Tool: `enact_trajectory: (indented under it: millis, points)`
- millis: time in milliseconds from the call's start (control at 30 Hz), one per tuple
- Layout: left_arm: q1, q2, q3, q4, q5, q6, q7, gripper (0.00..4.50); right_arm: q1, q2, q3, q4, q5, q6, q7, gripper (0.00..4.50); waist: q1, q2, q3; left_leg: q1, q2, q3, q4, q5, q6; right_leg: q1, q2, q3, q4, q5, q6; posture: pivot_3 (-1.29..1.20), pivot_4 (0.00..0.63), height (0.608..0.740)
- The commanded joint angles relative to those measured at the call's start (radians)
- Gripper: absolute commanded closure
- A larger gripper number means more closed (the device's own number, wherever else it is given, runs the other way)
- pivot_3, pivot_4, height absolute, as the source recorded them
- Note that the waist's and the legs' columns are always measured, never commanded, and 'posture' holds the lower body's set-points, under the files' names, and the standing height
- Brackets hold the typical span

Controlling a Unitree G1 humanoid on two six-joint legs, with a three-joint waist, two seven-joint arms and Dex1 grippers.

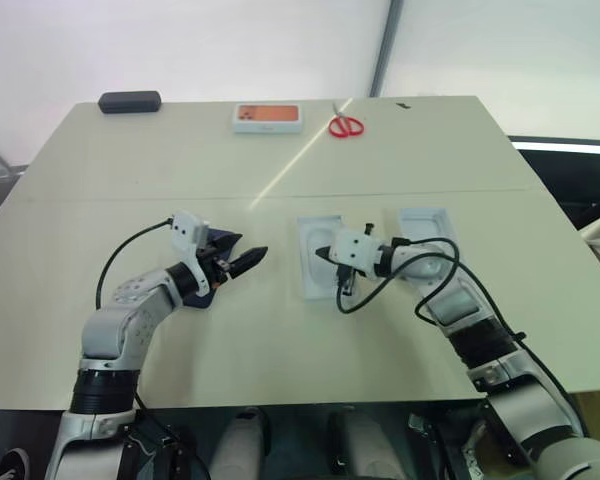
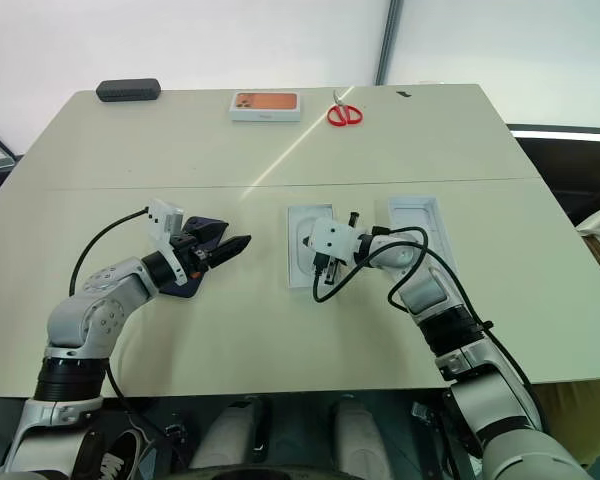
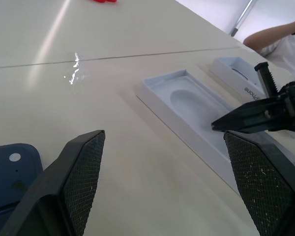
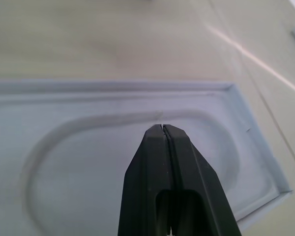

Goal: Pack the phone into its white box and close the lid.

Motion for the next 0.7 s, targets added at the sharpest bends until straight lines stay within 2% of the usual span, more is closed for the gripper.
enact_trajectory:
  millis: [33, 267, 400, 500, 600, 700]
  points:
    - [-0.009, 0.022, 0.034, -0.027, -0.022, 0.021, -0.004, 0.39, 0.000, 0.003, 0.001, -0.008, -0.006, -0.024, -0.007, 4.48, 0.001, 0.000, 0.000, 0.000, 0.000, 0.000, 0.000, 0.000, 0.000, 0.000, 0.000, 0.000, 0.000, 0.000, 0.000, 0.00, 0.150, 0.740]
    - [-0.036, 0.094, 0.067, 0.046, -0.015, 0.053, -0.032, 0.39, -0.017, 0.011, -0.021, -0.021, 0.006, -0.033, -0.020, 4.48, 0.000, 0.000, 0.000, 0.000, 0.000, 0.000, 0.000, 0.000, 0.000, 0.000, 0.000, 0.000, 0.000, 0.000, 0.000, 0.00, 0.150, 0.740]
    - [-0.080, 0.165, 0.116, 0.136, -0.067, 0.164, -0.061, 0.39, -0.054, 0.115, -0.118, -0.102, 0.172, 0.123, -0.023, 4.48, -0.004, 0.000, 0.001, 0.000, 0.001, -0.001, 0.000, 0.000, 0.000, -0.001, 0.001, 0.000, 0.001, 0.000, 0.000, 0.00, 0.150, 0.740]
    - [-0.107, 0.238, 0.143, 0.224, -0.078, 0.205, -0.116, 0.39, -0.101, 0.179, -0.125, -0.136, 0.206, 0.197, -0.038, 4.48, -0.018, 0.000, 0.001, 0.000, 0.001, -0.001, 0.000, 0.000, 0.000, -0.002, 0.001, 0.000, 0.003, 0.000, 0.000, 0.00, 0.150, 0.740]
    - [-0.167, 0.288, 0.189, 0.355, -0.109, 0.288, -0.138, 0.39, -0.135, 0.223, -0.076, -0.130, 0.170, 0.199, -0.062, 4.48, -0.023, 0.000, 0.001, 0.000, 0.001, -0.002, 0.000, 0.000, 0.000, -0.003, 0.001, 0.000, 0.004, 0.000, 0.000, 0.00, 0.150, 0.740]
    - [-0.195, 0.352, 0.187, 0.441, -0.086, 0.311, -0.176, 0.39, -0.160, 0.276, 0.029, -0.112, 0.111, 0.206, -0.051, 4.48, -0.025, 0.000, 0.001, 0.000, 0.000, -0.002, -0.001, 0.000, 0.000, -0.003, 0.001, -0.001, 0.004, 0.000, 0.000, 0.00, 0.150, 0.740]
